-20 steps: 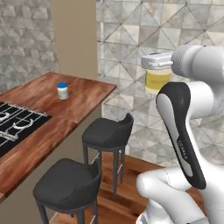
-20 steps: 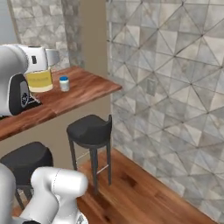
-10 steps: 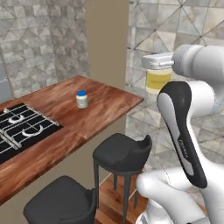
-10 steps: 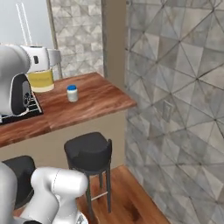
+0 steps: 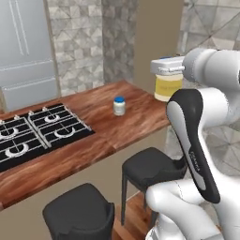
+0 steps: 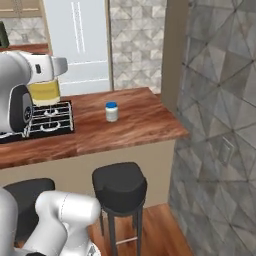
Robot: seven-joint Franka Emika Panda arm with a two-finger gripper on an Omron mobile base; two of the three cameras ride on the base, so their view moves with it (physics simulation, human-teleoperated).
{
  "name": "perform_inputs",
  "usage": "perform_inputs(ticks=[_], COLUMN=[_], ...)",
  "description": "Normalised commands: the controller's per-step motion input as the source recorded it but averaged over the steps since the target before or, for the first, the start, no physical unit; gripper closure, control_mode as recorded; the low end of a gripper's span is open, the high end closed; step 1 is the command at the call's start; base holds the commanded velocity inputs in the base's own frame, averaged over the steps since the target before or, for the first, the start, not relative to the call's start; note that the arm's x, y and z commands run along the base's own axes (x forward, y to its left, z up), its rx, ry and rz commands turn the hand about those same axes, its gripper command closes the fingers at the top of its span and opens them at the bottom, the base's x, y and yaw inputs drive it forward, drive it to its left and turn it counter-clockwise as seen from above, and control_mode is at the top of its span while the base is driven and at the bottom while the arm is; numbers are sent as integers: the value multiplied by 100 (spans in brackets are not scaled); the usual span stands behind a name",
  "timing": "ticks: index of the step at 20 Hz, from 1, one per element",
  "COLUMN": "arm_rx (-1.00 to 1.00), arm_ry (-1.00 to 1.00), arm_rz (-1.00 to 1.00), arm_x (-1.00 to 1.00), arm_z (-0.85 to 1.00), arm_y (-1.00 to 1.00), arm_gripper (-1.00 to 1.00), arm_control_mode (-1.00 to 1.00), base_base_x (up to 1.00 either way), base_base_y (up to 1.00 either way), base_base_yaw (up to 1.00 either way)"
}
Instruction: The dining table condiment station is running low on mayonnaise. Refill the condiment station by opening the cabinet and taking the mayonnaise from the cabinet and placing it on the dining table.
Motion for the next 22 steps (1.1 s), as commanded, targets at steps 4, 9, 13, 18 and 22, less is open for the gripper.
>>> perform_inputs(ticks=[4,9,13,18,22], arm_rx=[0,0,0,-1,-1], arm_ry=[0,0,0,1,1], arm_rz=[0,0,9,38,38], arm_x=[0,0,9,60,94], arm_z=[0,0,-11,-57,-68], arm_y=[0,0,-15,-56,-25], arm_gripper=[100,100,100,100,100], arm_control_mode=[100,100,-100,-100,-100], base_base_x=[73,26,8,0,0], base_base_y=[-34,-49,-43,0,0], base_base_yaw=[41,40,28,0,0])
